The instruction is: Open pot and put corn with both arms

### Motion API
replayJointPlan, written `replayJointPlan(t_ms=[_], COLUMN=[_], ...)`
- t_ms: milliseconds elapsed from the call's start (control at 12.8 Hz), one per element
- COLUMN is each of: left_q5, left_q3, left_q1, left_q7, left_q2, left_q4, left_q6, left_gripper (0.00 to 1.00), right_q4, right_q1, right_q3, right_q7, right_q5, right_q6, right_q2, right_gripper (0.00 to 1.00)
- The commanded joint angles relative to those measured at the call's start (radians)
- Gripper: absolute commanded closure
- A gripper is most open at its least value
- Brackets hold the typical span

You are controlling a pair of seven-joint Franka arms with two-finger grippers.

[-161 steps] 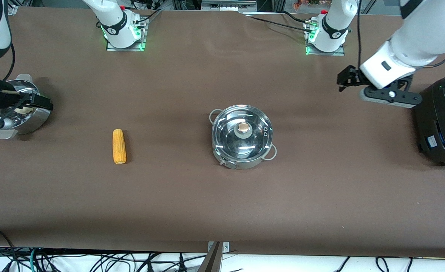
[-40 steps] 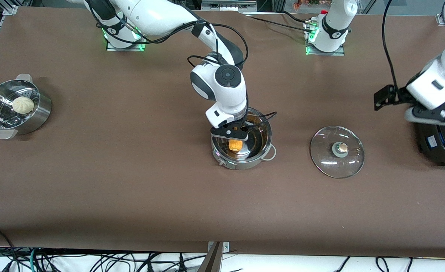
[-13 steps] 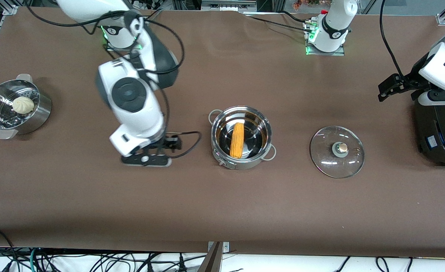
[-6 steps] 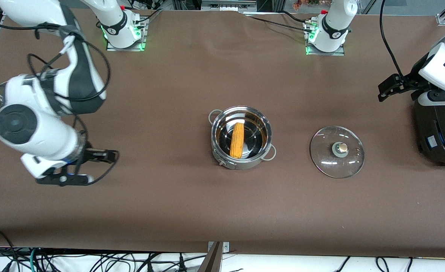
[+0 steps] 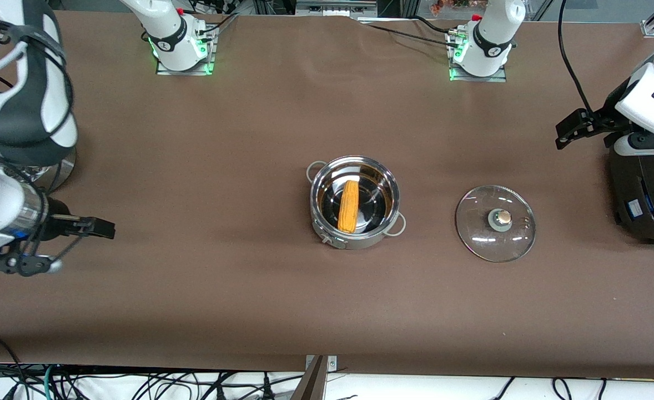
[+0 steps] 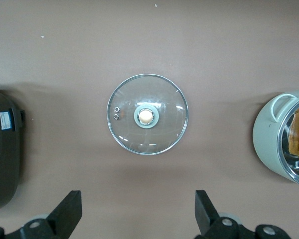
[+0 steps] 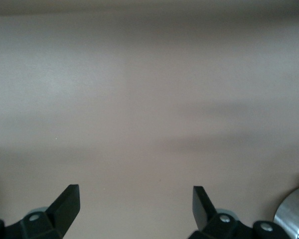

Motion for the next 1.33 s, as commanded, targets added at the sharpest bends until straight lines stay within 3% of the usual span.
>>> replayJointPlan(t_ms=[0,156,547,781,1250], left_q5=[-0.004,-0.004,-0.004,-0.004,-0.004], left_q3=[0.001,0.003,0.003,0.003,0.003], left_q1=[-0.002,-0.002,0.0,0.001,0.001], left_q7=[0.004,0.006,0.004,0.004,0.006], left_q2=[0.002,0.002,0.002,0.001,0.002], left_q4=[0.012,0.012,0.012,0.012,0.012], left_q6=[-0.013,-0.013,-0.013,-0.013,-0.013], left_gripper=[0.0,0.0,0.0,0.0,0.0], right_q4=[-0.225,-0.325,-0.448,-0.583,-0.592], right_q1=[-0.04,-0.046,-0.087,-0.087,-0.069], right_q3=[0.009,0.009,0.009,0.009,-0.014], right_q7=[-0.015,-0.03,-0.023,-0.034,-0.028], right_q5=[0.029,0.024,0.027,0.021,-0.019], right_q6=[0.114,0.133,0.133,0.122,0.044], right_q2=[-0.15,-0.212,-0.325,-0.445,-0.522], right_gripper=[0.0,0.0,0.0,0.0,0.0])
